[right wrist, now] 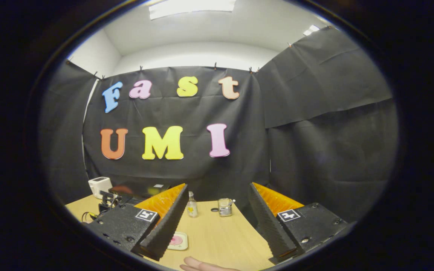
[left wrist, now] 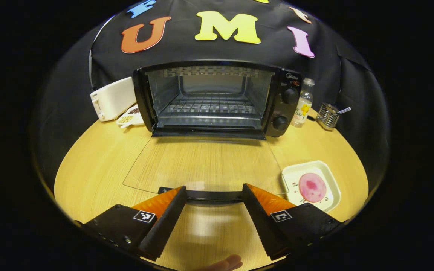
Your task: Open the electric oven with the left hand, put the food in, and close the electric oven.
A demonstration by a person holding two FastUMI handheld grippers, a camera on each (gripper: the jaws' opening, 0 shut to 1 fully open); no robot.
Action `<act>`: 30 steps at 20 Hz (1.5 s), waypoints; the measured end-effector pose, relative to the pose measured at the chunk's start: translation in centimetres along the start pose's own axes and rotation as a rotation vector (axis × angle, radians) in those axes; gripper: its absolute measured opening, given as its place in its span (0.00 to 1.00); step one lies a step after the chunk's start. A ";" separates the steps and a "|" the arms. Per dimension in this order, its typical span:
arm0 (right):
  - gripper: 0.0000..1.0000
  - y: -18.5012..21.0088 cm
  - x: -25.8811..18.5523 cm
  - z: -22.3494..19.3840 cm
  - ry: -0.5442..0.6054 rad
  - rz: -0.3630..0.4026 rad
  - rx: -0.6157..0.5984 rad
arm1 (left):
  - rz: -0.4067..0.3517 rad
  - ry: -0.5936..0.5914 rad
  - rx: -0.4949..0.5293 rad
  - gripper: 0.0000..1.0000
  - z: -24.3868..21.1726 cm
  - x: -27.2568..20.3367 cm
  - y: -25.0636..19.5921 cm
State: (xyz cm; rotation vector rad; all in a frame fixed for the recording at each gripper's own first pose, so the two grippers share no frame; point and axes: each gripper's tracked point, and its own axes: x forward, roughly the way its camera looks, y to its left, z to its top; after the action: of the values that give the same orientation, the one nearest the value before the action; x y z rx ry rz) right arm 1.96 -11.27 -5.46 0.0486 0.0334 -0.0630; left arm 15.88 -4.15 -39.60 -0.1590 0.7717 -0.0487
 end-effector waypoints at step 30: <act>1.00 9.5 9.4 -14.9 0.417 0.109 -0.177 | -0.031 -0.711 0.072 0.95 10.6 -33.3 3.1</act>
State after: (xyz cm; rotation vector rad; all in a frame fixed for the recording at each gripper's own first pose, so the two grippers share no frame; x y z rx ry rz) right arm 11.44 -1.69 -20.17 -0.1145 0.4520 0.0597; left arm -0.58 3.63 -9.64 -0.1083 0.0582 -0.0449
